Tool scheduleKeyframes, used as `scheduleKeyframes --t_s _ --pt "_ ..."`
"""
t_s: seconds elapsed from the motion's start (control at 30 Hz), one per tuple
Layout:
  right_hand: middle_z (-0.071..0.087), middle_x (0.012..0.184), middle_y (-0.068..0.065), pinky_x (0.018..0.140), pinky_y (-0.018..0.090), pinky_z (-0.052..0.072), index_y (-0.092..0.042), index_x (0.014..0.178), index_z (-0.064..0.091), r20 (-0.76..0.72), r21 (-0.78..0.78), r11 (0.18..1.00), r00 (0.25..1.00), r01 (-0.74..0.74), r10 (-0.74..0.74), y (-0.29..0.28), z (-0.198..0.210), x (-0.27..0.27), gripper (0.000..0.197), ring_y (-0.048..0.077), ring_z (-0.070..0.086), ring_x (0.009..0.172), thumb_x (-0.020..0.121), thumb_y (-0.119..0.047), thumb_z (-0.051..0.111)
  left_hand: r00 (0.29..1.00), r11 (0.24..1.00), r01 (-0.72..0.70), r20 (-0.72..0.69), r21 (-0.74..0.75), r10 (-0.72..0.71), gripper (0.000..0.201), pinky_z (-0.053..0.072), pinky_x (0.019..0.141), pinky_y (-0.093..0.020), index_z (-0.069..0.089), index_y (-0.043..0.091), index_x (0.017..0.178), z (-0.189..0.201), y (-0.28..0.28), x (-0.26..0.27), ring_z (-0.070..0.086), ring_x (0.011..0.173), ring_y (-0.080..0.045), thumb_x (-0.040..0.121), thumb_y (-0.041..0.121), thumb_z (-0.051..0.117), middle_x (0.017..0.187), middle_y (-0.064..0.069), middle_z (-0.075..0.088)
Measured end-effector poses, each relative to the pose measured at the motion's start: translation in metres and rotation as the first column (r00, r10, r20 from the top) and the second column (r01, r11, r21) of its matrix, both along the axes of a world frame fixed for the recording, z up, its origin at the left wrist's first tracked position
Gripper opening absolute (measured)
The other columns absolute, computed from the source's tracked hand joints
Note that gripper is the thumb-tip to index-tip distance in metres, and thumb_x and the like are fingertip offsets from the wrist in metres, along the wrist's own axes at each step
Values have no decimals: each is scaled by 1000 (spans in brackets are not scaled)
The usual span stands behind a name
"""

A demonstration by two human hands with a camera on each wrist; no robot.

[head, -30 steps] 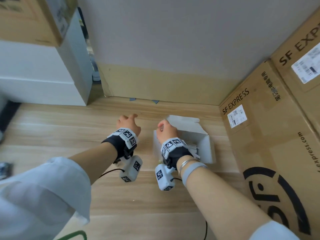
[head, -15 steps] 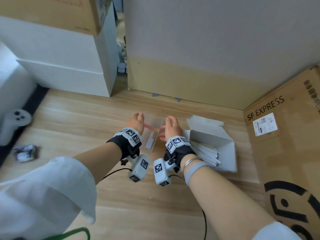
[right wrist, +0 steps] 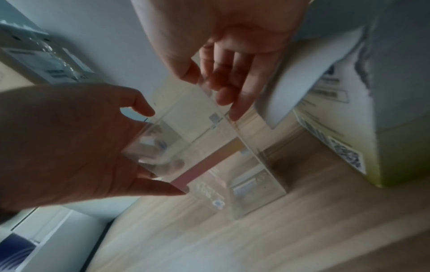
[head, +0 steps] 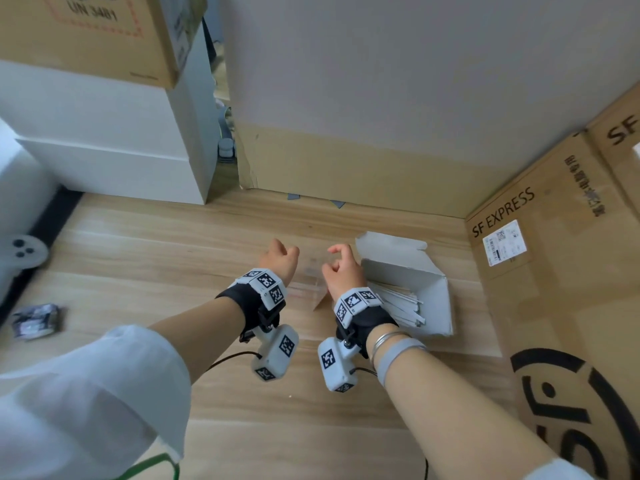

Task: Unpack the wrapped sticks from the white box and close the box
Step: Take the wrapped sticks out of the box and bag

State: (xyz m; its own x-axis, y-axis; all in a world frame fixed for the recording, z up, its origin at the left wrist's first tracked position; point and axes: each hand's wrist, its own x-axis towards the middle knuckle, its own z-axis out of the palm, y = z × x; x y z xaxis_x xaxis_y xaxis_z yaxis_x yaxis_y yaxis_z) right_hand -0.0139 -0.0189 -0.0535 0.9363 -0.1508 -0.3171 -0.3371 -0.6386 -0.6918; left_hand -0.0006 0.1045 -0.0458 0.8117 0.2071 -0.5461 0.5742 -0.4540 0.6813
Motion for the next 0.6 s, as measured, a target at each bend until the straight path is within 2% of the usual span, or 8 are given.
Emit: scheduleKeyframes --t_s 0.03,0.1,0.2,0.3,0.4,0.5,0.6 --pt "45 58 -5 47 22 34 -17 113 49 -2 18 1000 1000 2 -2 -3 1 -1 23 16 45 49 90 -13 47 999 1000 -24 28 15 23 24 42 79 -36 41 6 103 2 -4 -2 45 84 -27 92 26 39 108 -22 53" --pt "53 64 0 53 28 45 -18 113 50 5 46 999 1000 28 -28 -11 4 -1 22 24 54 57 92 -17 44 995 996 -52 92 71 45 33 34 78 -33 42 6 118 9 -14 -3 46 93 -30 90 24 42 123 -21 47" --pt "59 72 9 65 41 55 -20 105 53 30 35 996 997 76 -77 -34 10 1 18 25 56 62 91 -15 42 974 986 -66 223 150 32 40 35 94 -37 42 11 126 22 -31 -1 39 117 -32 87 18 46 131 -17 38" --pt "61 72 7 65 38 55 -21 88 59 35 -46 995 995 92 -90 -68 12 1 20 23 56 62 90 -11 41 942 989 4 332 148 -54 42 35 101 -36 43 12 128 31 -55 0 37 121 -30 86 12 47 132 -15 38" --pt "63 79 5 71 36 54 -15 93 66 -26 -126 990 997 65 -69 -103 9 -4 24 22 57 69 91 -11 43 906 987 136 392 88 -160 43 38 101 -33 45 10 128 32 -87 -7 43 121 -28 85 6 48 131 -13 40" --pt "70 91 4 72 31 52 -18 100 69 -154 -218 975 988 -36 2 -125 3 -10 29 23 63 79 92 -13 42 903 952 298 301 76 -306 47 42 98 -33 40 11 133 25 -114 -16 50 118 -30 87 6 49 137 -14 37" --pt "72 105 4 79 29 52 -22 105 68 -220 -245 964 974 -101 46 -138 -2 -13 31 25 66 95 93 -15 41 942 939 322 60 118 -330 61 44 101 -41 26 20 144 10 -135 -22 49 120 -37 89 9 50 140 -18 33"
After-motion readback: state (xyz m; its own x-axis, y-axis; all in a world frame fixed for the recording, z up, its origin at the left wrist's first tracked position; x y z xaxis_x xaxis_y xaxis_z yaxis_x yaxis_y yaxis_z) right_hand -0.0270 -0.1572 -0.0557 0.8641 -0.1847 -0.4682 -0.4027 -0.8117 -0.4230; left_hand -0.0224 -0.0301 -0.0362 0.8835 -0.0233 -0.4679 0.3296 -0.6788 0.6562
